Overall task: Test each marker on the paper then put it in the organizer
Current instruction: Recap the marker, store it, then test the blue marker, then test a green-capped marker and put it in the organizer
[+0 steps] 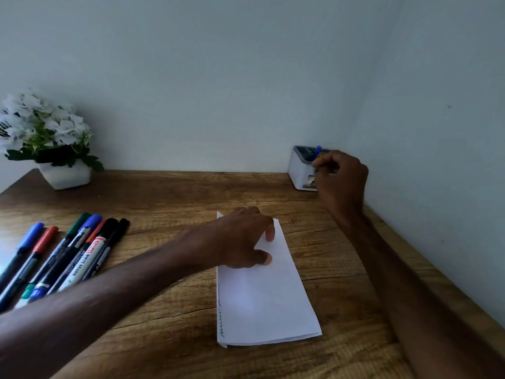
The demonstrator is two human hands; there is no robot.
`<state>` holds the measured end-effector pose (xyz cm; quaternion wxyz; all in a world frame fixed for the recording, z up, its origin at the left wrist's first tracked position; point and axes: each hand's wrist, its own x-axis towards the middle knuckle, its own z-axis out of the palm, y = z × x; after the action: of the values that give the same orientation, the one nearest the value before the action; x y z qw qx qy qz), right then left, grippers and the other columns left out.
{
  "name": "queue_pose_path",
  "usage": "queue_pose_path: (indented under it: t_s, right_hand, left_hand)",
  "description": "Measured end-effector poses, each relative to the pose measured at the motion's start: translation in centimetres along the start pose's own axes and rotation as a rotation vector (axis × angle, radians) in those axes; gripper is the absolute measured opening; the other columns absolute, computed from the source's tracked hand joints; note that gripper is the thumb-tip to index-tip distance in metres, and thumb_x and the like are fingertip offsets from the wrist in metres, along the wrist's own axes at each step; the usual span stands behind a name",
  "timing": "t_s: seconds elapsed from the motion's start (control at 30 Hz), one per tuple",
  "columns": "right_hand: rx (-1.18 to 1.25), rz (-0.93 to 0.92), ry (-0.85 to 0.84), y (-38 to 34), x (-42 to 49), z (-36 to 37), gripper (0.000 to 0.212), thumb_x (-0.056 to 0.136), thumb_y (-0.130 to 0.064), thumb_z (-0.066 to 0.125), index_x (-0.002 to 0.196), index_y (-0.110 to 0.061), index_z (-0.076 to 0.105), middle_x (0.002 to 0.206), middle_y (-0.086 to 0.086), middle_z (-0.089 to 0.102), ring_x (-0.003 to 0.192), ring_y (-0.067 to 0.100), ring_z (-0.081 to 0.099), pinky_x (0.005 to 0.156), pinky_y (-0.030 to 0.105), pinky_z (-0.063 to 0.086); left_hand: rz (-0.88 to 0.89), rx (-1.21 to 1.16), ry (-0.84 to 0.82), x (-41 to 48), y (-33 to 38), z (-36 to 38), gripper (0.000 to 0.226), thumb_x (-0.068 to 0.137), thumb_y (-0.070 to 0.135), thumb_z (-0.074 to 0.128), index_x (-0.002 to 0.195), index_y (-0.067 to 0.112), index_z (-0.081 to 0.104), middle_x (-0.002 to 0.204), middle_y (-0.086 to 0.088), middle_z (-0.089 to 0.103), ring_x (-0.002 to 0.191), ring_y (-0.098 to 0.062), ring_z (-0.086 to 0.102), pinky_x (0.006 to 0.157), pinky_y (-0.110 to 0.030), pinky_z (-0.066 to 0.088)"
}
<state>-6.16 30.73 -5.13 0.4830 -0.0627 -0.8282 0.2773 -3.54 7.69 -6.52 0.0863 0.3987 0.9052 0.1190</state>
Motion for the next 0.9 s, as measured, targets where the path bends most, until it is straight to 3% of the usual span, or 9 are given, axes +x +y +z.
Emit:
queue_pose_path:
  t_s: [0.07,0.2,0.33,0.4,0.47,0.53,0.7,0.8,0.9]
  right_hand:
    - [0.041,-0.057,-0.043,-1.7,-1.0,-0.1,0.019,0.085,0.003,0.066,0.083,-0.013,0.076,0.084,-0.008,0.071,0.076,-0.004,0.063,0.075,0.002,0.046]
    - [0.158,-0.227,-0.233,-5.4,-3.8,0.4,0.022,0.083,0.003,0.063,0.076,-0.013,0.076,0.073,-0.008,0.072,0.07,0.001,0.066,0.066,0.009,0.049]
    - [0.247,-0.348,-0.37,-8.6,-6.3,0.4,0.023,0.079,0.003,0.062,0.072,-0.013,0.076,0.068,-0.008,0.071,0.063,0.003,0.065,0.059,0.013,0.048]
    - [0.312,-0.356,-0.399,-9.9,-7.3,0.3,0.025,0.078,0.006,0.06,0.071,-0.012,0.075,0.065,-0.006,0.07,0.062,0.005,0.065,0.055,0.01,0.046]
    - [0.376,-0.363,-0.449,-11.1,-8.2,0.3,0.027,0.077,0.01,0.058,0.071,-0.011,0.074,0.065,-0.006,0.07,0.061,0.004,0.065,0.054,0.005,0.04]
    - [0.43,-0.362,-0.526,-12.2,-9.4,0.5,0.028,0.077,0.013,0.058,0.074,-0.01,0.073,0.068,-0.006,0.071,0.063,0.005,0.065,0.055,0.004,0.037]
    - [0.466,-0.479,-0.659,-13.9,-11.8,1.1,0.025,0.081,0.008,0.06,0.08,-0.012,0.076,0.072,-0.01,0.07,0.063,0.009,0.065,0.053,0.009,0.04]
    - [0.437,-0.544,-0.704,-14.0,-12.5,1.4,0.023,0.082,0.0,0.058,0.083,-0.013,0.077,0.077,-0.009,0.073,0.067,0.008,0.068,0.056,0.025,0.053]
    - [0.436,-0.542,-0.712,-14.0,-12.6,1.4,0.023,0.083,-0.004,0.058,0.084,-0.014,0.078,0.079,-0.012,0.073,0.071,0.004,0.069,0.058,0.019,0.054]
  left_hand:
    - [-0.002,-0.002,0.004,-0.1,0.0,0.0,0.044,0.095,0.041,0.067,0.134,0.032,0.052,0.143,0.004,0.047,0.135,-0.016,0.04,0.104,-0.034,0.041]
    - [0.001,-0.039,0.053,-0.9,-0.1,-0.2,0.039,0.092,0.042,0.07,0.128,0.032,0.059,0.136,0.009,0.051,0.116,-0.007,0.044,0.09,-0.025,0.038]
    - [-0.004,-0.159,0.317,-3.1,0.2,0.3,0.024,0.091,0.037,0.074,0.112,0.029,0.069,0.116,0.016,0.063,0.106,-0.005,0.058,0.084,-0.027,0.049]
    - [-0.028,-0.151,0.432,-4.8,0.1,0.4,0.017,0.091,0.034,0.073,0.107,0.029,0.072,0.097,0.023,0.058,0.094,-0.001,0.058,0.075,-0.02,0.043]
    - [-0.056,-0.108,0.485,-6.9,-0.5,0.6,0.017,0.09,0.032,0.073,0.107,0.031,0.071,0.093,0.023,0.057,0.084,0.003,0.052,0.07,-0.011,0.034]
    - [-0.074,-0.049,0.504,-9.0,-1.9,0.9,0.017,0.089,0.031,0.072,0.106,0.033,0.07,0.102,0.018,0.067,0.087,0.001,0.056,0.077,-0.014,0.035]
    - [-0.259,0.164,0.6,-13.2,-5.0,1.0,0.019,0.085,0.036,0.071,0.104,0.033,0.069,0.109,0.01,0.071,0.11,-0.017,0.059,0.092,-0.039,0.046]
    - [-0.449,0.281,0.555,-14.3,-6.2,-0.2,0.032,0.09,0.044,0.068,0.117,0.027,0.065,0.122,0.0,0.065,0.122,-0.024,0.051,0.098,-0.042,0.043]
    - [-0.567,0.346,0.509,-14.7,-7.2,-1.0,0.03,0.093,0.043,0.064,0.114,0.022,0.062,0.118,-0.007,0.064,0.118,-0.029,0.054,0.096,-0.044,0.045]
